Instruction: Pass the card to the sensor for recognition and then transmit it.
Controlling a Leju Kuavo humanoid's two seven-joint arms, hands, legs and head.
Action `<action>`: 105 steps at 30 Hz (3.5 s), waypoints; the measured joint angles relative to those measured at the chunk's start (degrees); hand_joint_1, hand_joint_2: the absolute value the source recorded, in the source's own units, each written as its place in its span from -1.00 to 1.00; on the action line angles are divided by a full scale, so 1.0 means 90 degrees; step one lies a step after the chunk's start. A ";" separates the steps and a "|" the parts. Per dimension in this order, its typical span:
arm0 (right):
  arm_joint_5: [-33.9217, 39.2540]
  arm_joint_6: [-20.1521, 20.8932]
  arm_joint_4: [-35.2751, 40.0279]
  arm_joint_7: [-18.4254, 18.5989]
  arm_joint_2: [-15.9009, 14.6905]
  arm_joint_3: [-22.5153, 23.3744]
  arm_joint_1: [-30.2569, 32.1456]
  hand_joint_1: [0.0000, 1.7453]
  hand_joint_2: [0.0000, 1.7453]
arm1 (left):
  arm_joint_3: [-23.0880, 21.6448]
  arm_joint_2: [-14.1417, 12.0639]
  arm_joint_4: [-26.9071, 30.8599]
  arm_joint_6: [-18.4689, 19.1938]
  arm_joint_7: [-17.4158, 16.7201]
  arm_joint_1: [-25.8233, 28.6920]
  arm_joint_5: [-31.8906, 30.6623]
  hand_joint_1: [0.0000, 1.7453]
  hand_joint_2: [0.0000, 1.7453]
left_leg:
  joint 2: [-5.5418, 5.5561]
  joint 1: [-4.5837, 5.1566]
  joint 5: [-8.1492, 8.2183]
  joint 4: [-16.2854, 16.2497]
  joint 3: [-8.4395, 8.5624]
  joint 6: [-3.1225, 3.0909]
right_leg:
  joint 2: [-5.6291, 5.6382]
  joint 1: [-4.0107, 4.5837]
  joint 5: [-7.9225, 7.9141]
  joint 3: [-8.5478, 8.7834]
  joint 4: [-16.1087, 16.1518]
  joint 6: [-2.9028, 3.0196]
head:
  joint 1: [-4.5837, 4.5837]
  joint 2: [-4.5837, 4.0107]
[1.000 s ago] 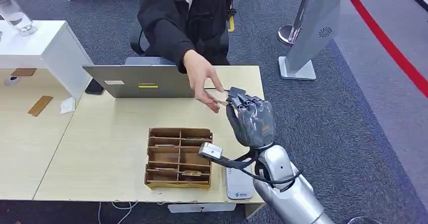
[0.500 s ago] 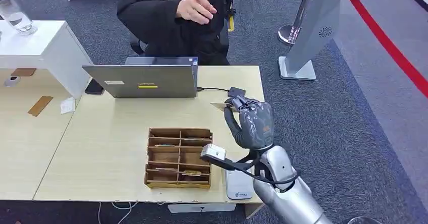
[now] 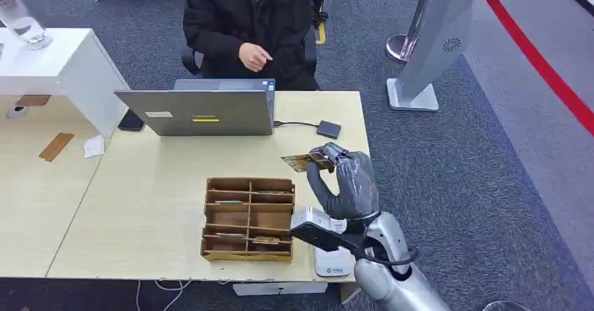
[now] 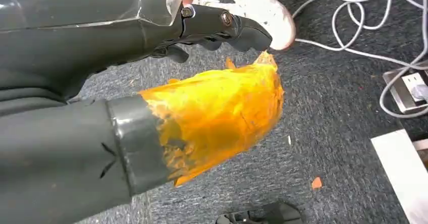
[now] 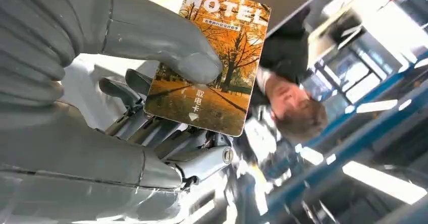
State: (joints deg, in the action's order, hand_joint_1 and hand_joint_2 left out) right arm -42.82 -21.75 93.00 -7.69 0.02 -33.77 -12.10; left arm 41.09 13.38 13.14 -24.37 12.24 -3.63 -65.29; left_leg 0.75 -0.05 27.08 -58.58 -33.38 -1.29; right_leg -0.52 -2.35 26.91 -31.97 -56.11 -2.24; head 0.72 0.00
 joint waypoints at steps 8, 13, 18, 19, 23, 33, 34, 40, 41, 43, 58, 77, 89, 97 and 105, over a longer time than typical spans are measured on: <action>0.1101 0.0625 0.0545 -0.0195 -0.0114 0.0005 0.0405 1.00 1.00 | 0.0105 -0.0002 0.0000 -0.0032 0.0066 0.0060 0.0058 -1.00 -1.00 | -0.0001 0.0000 0.0000 0.0000 0.0000 0.0000 | 0.0001 0.0000 0.0001 -0.0001 0.0000 -0.0001 | 0.0000 0.0000; 0.1610 0.0913 0.0721 -0.0292 -0.0163 0.0049 0.0533 1.00 1.00 | 0.0163 0.0002 0.0000 -0.0039 0.0075 0.0062 0.0071 -1.00 -1.00 | -0.0001 0.0000 0.0000 0.0000 0.0000 0.0000 | 0.0001 0.0000 0.0001 0.0000 0.0000 -0.0001 | 0.0000 0.0000; 0.2036 0.1181 0.0773 -0.0343 -0.0192 0.0121 0.0629 1.00 1.00 | 0.0206 0.0002 0.0000 -0.0053 0.0097 0.0060 0.0068 -1.00 -1.00 | -0.0001 0.0000 0.0000 0.0000 0.0000 0.0000 | 0.0001 0.0000 0.0001 0.0000 0.0000 -0.0001 | 0.0000 0.0000; 0.2104 0.1222 0.0773 -0.0343 -0.0197 0.0143 0.0649 1.00 1.00 | 0.0207 0.0002 0.0000 -0.0056 0.0097 0.0060 0.0058 -1.00 -1.00 | -0.0001 0.0000 0.0000 0.0000 0.0000 0.0000 | 0.0001 0.0000 0.0001 0.0000 0.0000 -0.0001 | 0.0000 0.0000; 0.2315 0.1351 0.0744 -0.0265 -0.0221 0.0245 0.0747 1.00 1.00 | 0.0212 0.0007 0.0000 -0.0080 0.0097 0.0060 0.0024 -1.00 -1.00 | -0.0001 0.0000 0.0001 0.0000 0.0000 0.0000 | 0.0001 0.0000 0.0001 -0.0001 0.0000 -0.0001 | 0.0000 0.0000; 0.2378 0.1416 0.0433 -0.0146 -0.0233 0.0420 0.0874 1.00 1.00 | 0.0221 0.0010 0.0000 -0.0097 0.0090 0.0057 0.0000 -1.00 -1.00 | -0.0001 0.0000 0.0001 0.0000 0.0000 0.0000 | 0.0001 0.0000 0.0001 0.0000 0.0000 -0.0001 | 0.0000 0.0000; 0.2378 0.1441 0.0391 -0.0141 -0.0233 0.0430 0.0882 1.00 1.00 | 0.0221 0.0010 0.0000 -0.0097 0.0088 0.0056 0.0000 -1.00 -1.00 | -0.0001 0.0000 0.0001 0.0000 0.0000 0.0000 | 0.0001 0.0000 0.0001 0.0000 0.0000 -0.0001 | 0.0000 0.0000; 0.2398 0.1492 0.0231 -0.0105 -0.0233 0.0474 0.0953 1.00 1.00 | 0.0224 0.0010 0.0000 -0.0097 0.0083 0.0054 -0.0019 -1.00 -1.00 | -0.0001 0.0000 0.0001 0.0000 0.0000 0.0000 | 0.0001 0.0000 0.0001 0.0000 0.0000 -0.0001 | 0.0000 0.0000; 0.2398 0.1492 0.0209 -0.0102 -0.0233 0.0476 0.0960 1.00 1.00 | 0.0224 0.0010 0.0000 -0.0097 0.0083 0.0054 -0.0019 -1.00 -1.00 | -0.0001 0.0000 0.0001 0.0000 0.0000 0.0000 | 0.0001 0.0000 0.0001 0.0000 0.0001 -0.0001 | 0.0000 0.0000; 0.2398 0.1492 0.0178 -0.0102 -0.0233 0.0478 0.0969 1.00 1.00 | 0.0224 0.0010 0.0000 -0.0097 0.0083 0.0054 -0.0019 -1.00 -1.00 | -0.0001 0.0000 0.0001 0.0000 0.0000 0.0000 | 0.0001 0.0000 0.0001 -0.0001 0.0001 -0.0001 | 0.0000 0.0000; 0.2497 0.1499 0.0027 -0.0066 -0.0233 0.0527 0.1284 1.00 1.00 | 0.0253 0.0010 0.0000 -0.0107 0.0095 0.0058 -0.0007 -1.00 -1.00 | -0.0001 0.0000 0.0001 0.0000 -0.0001 0.0000 | 0.0000 0.0000 0.0001 0.0000 0.0001 -0.0001 | 0.0000 0.0000; 0.2492 0.1487 -0.0029 -0.0063 -0.0233 0.0687 0.1487 1.00 1.00 | 0.0257 0.0010 0.0000 -0.0109 0.0102 0.0058 -0.0019 -1.00 -1.00 | -0.0001 0.0000 0.0001 0.0000 0.0000 -0.0001 | 0.0000 0.0000 0.0001 0.0000 0.0001 -0.0001 | 0.0000 0.0000; 0.2475 0.1497 -0.0235 -0.0015 -0.0233 0.0782 0.1508 1.00 1.00 | 0.0263 0.0010 0.0000 -0.0112 0.0102 0.0058 -0.0019 -1.00 -1.00 | -0.0001 0.0000 0.0001 0.0000 0.0000 -0.0001 | 0.0000 0.0000 0.0001 0.0000 0.0001 -0.0001 | 0.0000 0.0000; 0.2475 0.1497 -0.0330 -0.0015 -0.0233 0.0799 0.1517 1.00 1.00 | 0.0280 0.0010 -0.0002 -0.0117 0.0100 0.0058 -0.0019 -1.00 -1.00 | -0.0001 0.0000 0.0001 0.0000 0.0000 -0.0001 | 0.0000 0.0000 0.0001 0.0000 0.0001 -0.0001 | 0.0000 0.0000; 0.2456 0.1499 -0.0412 -0.0007 -0.0233 0.0838 0.1532 1.00 1.00 | 0.0338 0.0010 -0.0002 -0.0119 0.0102 0.0058 -0.0019 -1.00 -1.00 | -0.0001 0.0000 0.0001 0.0000 0.0000 -0.0001 | 0.0000 0.0000 0.0001 0.0000 0.0001 -0.0001 | 0.0000 0.0000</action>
State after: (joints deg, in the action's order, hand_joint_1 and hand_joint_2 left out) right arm -20.72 -8.26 89.28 -7.76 -2.08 -26.23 1.69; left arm 44.13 13.46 13.11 -25.44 13.16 -3.11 -65.46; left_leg 0.75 -0.05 27.09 -58.58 -33.38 -1.30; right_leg -0.51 -2.35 26.92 -31.97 -56.10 -2.25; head 0.72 0.00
